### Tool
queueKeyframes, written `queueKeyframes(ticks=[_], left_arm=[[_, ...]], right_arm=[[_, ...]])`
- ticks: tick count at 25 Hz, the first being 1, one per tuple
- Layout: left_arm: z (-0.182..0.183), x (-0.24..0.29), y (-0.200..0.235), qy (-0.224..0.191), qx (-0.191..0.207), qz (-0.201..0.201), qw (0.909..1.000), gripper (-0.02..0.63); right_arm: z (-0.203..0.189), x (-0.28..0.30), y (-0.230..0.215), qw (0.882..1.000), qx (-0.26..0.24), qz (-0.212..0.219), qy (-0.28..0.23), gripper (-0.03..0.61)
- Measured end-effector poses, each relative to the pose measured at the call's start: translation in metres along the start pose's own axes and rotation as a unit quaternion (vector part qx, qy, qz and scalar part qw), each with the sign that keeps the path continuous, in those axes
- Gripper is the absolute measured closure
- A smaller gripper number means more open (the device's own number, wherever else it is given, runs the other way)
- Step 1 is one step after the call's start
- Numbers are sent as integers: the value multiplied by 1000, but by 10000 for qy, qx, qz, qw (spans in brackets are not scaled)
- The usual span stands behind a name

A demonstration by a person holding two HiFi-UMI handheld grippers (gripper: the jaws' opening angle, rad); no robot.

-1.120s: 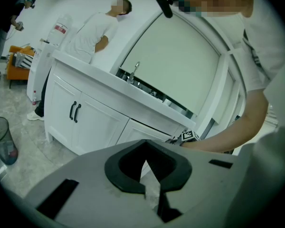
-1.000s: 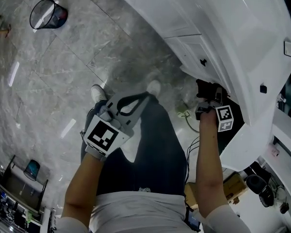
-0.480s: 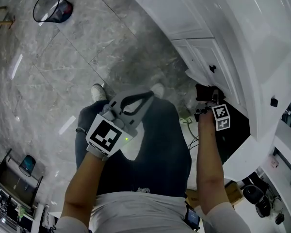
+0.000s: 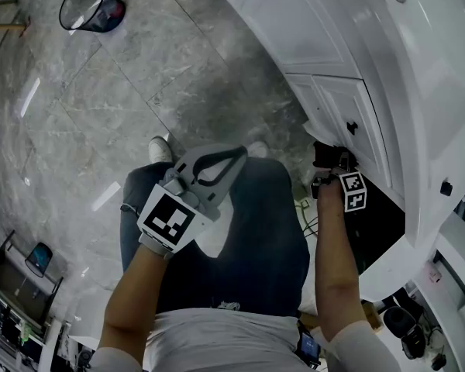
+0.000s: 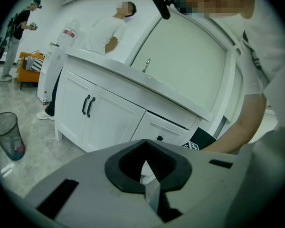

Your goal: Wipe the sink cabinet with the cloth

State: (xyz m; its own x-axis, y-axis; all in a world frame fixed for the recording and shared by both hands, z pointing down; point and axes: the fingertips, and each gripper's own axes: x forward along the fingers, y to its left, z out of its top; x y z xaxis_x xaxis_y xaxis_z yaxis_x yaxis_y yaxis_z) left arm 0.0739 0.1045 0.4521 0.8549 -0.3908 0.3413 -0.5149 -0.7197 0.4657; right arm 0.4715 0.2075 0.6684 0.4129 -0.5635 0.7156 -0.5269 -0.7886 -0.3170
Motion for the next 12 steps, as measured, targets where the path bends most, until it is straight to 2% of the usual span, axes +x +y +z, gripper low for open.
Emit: queueKeyframes(ticks=[12], left_arm=[[3,-14,8,-132,-124,135,9997,603]], right_arm=[[-3,1,3,9993,-85,-356,58,477]])
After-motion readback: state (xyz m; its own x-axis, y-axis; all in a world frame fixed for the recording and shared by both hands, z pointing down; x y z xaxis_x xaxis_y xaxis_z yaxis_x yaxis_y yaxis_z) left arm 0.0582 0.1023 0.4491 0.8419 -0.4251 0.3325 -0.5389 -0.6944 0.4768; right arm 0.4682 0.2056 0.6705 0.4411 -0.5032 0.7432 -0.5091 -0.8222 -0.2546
